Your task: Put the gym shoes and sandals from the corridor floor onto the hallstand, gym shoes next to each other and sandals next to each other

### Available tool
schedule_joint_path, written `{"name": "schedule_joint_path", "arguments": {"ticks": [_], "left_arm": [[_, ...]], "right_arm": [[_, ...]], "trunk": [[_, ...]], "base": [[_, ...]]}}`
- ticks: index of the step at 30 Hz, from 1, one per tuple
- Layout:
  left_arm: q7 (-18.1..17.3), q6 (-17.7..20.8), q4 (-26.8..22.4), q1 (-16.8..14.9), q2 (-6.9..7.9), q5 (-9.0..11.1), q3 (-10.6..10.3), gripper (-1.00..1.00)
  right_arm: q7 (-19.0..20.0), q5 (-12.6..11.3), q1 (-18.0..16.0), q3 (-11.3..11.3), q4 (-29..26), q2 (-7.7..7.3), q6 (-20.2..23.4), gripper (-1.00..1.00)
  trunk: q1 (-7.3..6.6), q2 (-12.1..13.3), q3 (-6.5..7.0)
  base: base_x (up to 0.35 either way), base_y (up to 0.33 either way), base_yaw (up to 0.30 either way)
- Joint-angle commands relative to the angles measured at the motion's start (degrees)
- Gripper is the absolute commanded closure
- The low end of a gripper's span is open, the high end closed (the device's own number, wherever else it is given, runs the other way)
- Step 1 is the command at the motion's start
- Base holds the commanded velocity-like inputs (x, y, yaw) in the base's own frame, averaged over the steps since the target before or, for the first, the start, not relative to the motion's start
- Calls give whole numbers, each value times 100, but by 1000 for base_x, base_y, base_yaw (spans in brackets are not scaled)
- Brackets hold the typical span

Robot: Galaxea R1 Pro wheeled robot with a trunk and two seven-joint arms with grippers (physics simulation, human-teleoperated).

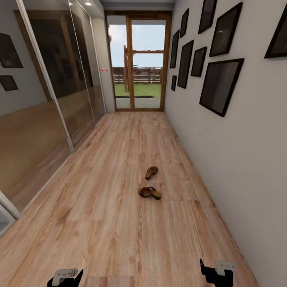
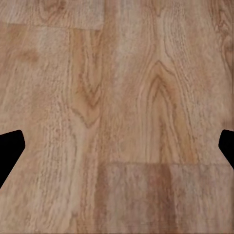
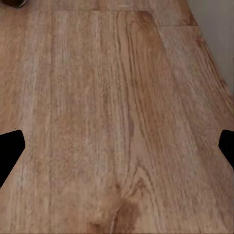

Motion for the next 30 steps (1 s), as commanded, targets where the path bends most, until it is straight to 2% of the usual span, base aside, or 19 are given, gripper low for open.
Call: {"name": "schedule_joint_path", "arguments": {"ticks": [1,13,24,30], "left_arm": [[-34,-15,1,-4,0,-33,50,-100],[-34,-15,1,-4,1,-28,54,-100],[-34,-15,1,-4,8,-29,55,-100],[-34,-15,1,-4,8,-28,55,-100]], "right_arm": [[-20,61,-4,-36,6,-1,-15,-100],[-19,60,-4,-35,6,-2,-20,-100],[-22,48,-4,-31,4,6,-19,-100],[-25,47,-4,-33,5,6,-18,-100]], "trunk": [[2,-2,-5],[2,-2,-5],[2,-2,-5],[2,-2,-5]], "base": [[297,-139,0],[298,-139,0],[335,-17,3],[327,-54,157]]}}
